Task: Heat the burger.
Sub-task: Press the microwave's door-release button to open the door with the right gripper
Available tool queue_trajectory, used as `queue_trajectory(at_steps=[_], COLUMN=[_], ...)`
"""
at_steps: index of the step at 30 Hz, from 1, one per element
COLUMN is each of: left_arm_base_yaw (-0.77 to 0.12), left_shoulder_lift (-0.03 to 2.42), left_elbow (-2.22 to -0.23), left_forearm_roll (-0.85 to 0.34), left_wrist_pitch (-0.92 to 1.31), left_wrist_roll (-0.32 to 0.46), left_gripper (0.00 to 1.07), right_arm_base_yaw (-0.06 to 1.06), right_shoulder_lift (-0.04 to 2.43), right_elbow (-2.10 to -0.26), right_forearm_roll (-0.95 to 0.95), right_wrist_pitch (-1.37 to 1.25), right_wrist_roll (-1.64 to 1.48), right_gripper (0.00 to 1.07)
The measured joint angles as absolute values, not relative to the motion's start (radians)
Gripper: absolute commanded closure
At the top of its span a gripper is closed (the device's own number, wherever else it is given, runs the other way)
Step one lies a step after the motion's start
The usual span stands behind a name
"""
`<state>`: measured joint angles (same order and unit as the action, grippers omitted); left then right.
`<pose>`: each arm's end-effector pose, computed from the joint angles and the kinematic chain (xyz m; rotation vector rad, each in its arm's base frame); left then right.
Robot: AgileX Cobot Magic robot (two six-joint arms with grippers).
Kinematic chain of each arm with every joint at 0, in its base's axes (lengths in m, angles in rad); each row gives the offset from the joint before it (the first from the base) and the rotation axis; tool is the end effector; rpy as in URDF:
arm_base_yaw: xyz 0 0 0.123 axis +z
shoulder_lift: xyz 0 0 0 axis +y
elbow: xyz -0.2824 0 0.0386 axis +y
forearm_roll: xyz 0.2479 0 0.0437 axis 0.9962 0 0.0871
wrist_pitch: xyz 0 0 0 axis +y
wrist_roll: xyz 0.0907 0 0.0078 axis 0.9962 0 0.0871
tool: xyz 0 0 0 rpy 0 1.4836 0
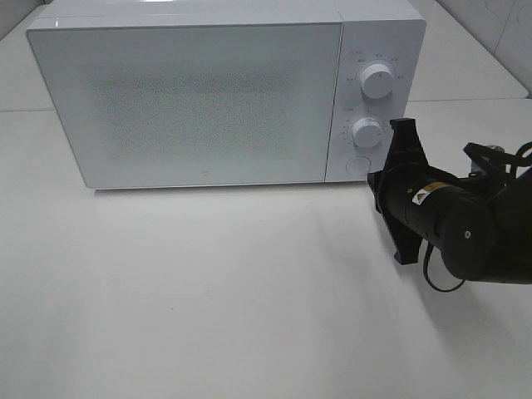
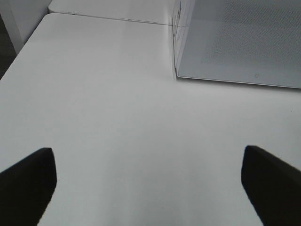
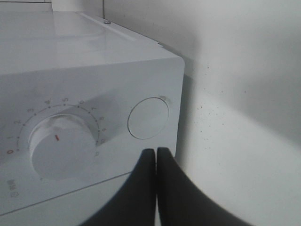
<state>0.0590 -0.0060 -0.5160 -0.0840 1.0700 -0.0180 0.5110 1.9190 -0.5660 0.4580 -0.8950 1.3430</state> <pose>-0.0078 -0.0072 0.2810 -0.0727 2.0283 -0.0744 0.2829 0.1226 0.1074 1.3350 1.6511 1.0206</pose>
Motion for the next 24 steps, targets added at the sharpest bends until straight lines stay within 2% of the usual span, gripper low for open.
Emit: queue_trajectory(at_steps=[24], left_arm_base_yaw=[0.059], left_shoulder_lift=[-0.006], left_elbow=[-0.516], left_forearm_roll=[-0.084], left_wrist_pitch=[1.070], left_wrist_roll=[-0.018], left_gripper=[0.06], right_arm_base_yaw=[0.511], right_shoulder_lift=[2.081], right_elbow=[-0.738], right_forearm_roll=[0.516], right_wrist_pitch=[-0.894], right_wrist_roll=[1.334], right_gripper=[1.07])
